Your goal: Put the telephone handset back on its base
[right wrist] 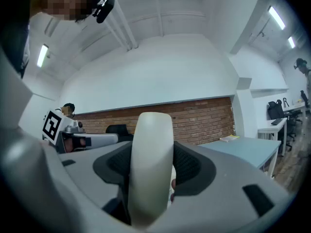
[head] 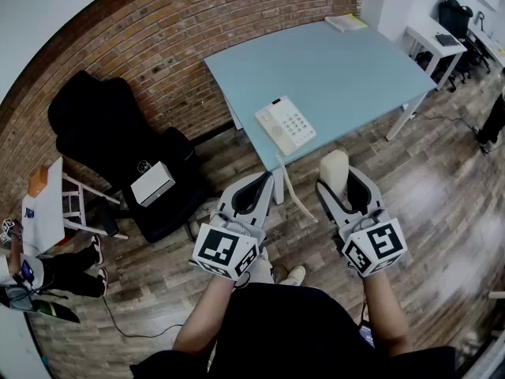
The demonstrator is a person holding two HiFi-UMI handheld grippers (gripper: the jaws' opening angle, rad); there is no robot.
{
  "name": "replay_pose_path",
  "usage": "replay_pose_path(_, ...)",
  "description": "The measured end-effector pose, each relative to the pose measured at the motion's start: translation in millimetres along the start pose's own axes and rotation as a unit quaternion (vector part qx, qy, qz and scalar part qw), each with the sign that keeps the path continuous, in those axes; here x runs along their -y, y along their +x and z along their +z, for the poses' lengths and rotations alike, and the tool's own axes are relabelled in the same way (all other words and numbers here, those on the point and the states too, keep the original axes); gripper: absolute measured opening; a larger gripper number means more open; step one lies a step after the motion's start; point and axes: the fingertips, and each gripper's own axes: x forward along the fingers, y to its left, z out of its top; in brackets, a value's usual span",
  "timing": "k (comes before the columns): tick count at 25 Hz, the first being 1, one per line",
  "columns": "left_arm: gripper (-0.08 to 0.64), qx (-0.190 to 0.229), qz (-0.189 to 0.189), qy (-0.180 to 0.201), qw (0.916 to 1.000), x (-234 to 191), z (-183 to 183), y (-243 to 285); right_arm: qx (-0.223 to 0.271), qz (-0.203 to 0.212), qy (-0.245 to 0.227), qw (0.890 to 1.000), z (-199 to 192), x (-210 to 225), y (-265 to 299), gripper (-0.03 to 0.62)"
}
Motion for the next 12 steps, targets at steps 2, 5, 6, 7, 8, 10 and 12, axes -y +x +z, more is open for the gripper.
replay_pose_path(2,0.009,-0.001,0.001,-0.002,1.0,-1.7,-0.1,-1.4,-0.001,0.001,0.001,1.0,-0.2,-2.0,1.2,0.247)
replay_pose_path(5,0.009,-0.002,0.001,-0.004,1.0,-4.6,0.8,-2.2,-0.003,0.003,-0.001,1.0,0.4,-4.6,4.0,0.245)
replay_pose_path(6,0.008,-0.002,0.001,-0.004,1.0,-5.4,1.3,-2.4,-0.003,0.004,-0.002,1.0,0.6,-5.5,4.7,0.247)
replay_pose_path(7,0.008,-0.002,0.002,-0.003,1.0,-6.1,1.8,-2.7,-0.003,0.005,-0.002,1.0,0.9,-6.1,5.1,0.247)
replay_pose_path(8,0.008,-0.001,0.002,-0.003,1.0,-6.5,2.5,-2.9,-0.003,0.005,-0.001,1.0,1.1,-6.5,5.4,0.245)
replay_pose_path(10,0.008,0.0,0.003,-0.004,1.0,-6.8,3.6,-2.2,-0.002,0.007,0.002,1.0,1.8,-5.7,5.8,0.245)
replay_pose_path(12,0.008,0.001,0.003,-0.004,1.0,-6.3,3.5,-1.3,-0.001,0.01,0.008,1.0,2.4,-4.7,6.0,0.247)
